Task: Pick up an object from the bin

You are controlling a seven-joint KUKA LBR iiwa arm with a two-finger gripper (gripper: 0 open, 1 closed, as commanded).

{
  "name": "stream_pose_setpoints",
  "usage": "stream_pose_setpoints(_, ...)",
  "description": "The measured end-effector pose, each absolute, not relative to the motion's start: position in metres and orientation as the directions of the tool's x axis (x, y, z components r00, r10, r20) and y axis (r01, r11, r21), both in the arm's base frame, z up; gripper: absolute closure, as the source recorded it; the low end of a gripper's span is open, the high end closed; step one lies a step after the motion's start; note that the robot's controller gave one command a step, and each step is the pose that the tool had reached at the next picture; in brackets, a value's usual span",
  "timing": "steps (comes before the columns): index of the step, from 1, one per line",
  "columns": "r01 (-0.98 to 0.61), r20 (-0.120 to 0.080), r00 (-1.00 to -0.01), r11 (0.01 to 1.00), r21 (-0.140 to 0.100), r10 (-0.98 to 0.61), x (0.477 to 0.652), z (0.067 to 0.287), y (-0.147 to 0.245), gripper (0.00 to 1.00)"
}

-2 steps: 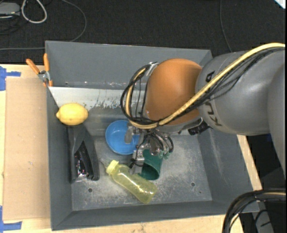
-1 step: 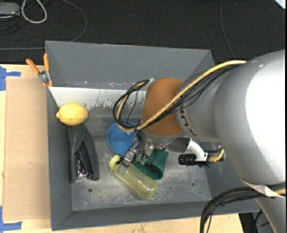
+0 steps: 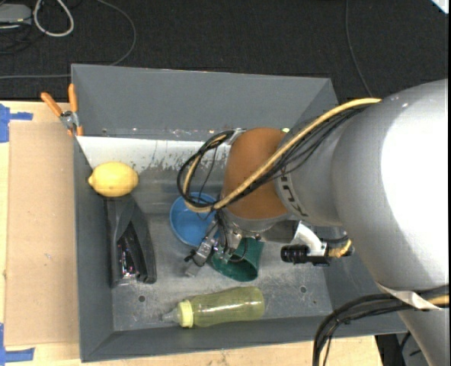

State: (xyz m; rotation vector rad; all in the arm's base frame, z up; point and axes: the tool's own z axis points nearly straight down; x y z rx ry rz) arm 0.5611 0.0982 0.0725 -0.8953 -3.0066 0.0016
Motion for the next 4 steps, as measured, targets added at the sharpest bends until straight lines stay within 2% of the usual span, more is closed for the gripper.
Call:
stream_pose_setpoints(1, 0.587, -0.008, -0.809, 0.809, 0.015, 0.588, 0.592, 0.07, 0.109, 0.0)
stream_pose_setpoints(2, 0.556, 0.005, -0.831, 0.831, -0.003, 0.556, 0.566, 0.071, 0.1, 0.0)
stream_pose_setpoints(3, 0.58, -0.007, -0.814, 0.814, 0.012, 0.58, 0.588, 0.07, 0.108, 1.0)
stream_pose_setpoints(4, 0.58, -0.007, -0.814, 0.814, 0.012, 0.58, 0.588, 0.07, 0.108, 1.0)
